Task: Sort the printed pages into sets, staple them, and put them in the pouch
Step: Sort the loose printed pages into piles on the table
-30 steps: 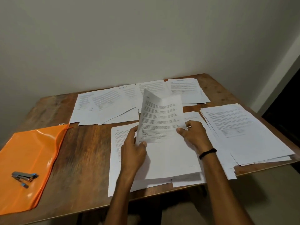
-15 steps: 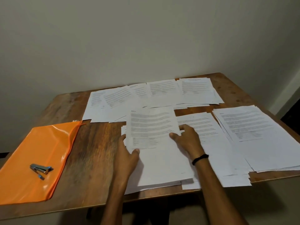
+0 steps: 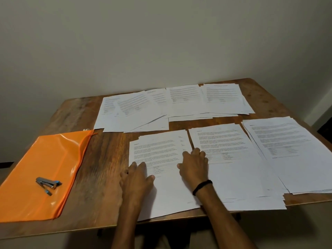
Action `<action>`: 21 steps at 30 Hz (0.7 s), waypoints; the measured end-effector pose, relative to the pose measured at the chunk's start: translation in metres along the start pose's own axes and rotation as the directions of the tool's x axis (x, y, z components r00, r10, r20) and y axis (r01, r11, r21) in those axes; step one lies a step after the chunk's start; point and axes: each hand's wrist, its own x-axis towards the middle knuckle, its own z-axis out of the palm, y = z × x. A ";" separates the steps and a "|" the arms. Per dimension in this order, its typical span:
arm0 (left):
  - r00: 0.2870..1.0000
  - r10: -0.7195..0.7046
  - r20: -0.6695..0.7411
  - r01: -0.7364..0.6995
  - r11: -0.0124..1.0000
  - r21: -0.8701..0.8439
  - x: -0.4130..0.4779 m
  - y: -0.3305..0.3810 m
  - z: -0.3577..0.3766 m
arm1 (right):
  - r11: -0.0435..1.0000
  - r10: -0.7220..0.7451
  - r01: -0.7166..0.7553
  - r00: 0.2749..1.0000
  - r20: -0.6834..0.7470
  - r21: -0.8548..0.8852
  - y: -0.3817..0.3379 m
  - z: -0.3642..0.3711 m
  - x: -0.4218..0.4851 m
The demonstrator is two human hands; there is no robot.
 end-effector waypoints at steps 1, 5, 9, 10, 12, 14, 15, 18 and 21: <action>1.000 0.011 0.004 -0.011 1.000 -0.006 0.002 0.000 0.000 | 1.000 0.008 -0.008 1.000 -0.004 -0.001 -0.001 0.000 0.001; 0.999 0.017 0.028 -0.016 1.000 -0.025 0.009 0.000 0.002 | 0.999 0.034 -0.034 0.999 0.004 0.032 -0.001 0.003 0.006; 0.999 0.042 0.028 -0.040 0.996 -0.077 0.012 0.002 0.007 | 0.992 0.056 -0.057 0.998 0.014 0.111 -0.003 0.004 0.013; 0.999 0.043 0.025 -0.041 0.997 -0.065 0.012 0.002 0.008 | 0.991 0.058 -0.060 0.998 0.017 0.116 -0.004 0.003 0.015; 0.999 0.031 0.028 -0.030 0.998 -0.057 0.013 0.001 0.007 | 0.993 0.064 -0.066 0.998 0.024 0.094 -0.007 -0.001 0.020; 1.000 0.027 0.010 -0.025 0.990 -0.137 0.017 -0.001 0.001 | 0.995 0.060 -0.062 0.998 0.030 0.077 -0.012 -0.006 0.028; 0.999 0.032 -0.029 -0.038 0.974 -0.223 0.017 0.000 -0.005 | 0.995 0.049 -0.051 0.998 0.028 0.083 -0.015 -0.008 0.036; 0.999 0.020 -0.025 -0.027 0.945 -0.327 0.043 -0.002 -0.026 | 0.987 -0.017 0.013 1.000 0.024 0.157 -0.036 -0.012 0.080; 0.999 0.042 -0.017 -0.045 0.963 -0.264 0.106 -0.010 -0.046 | 0.965 -0.091 0.068 0.993 0.081 0.253 -0.074 -0.010 0.150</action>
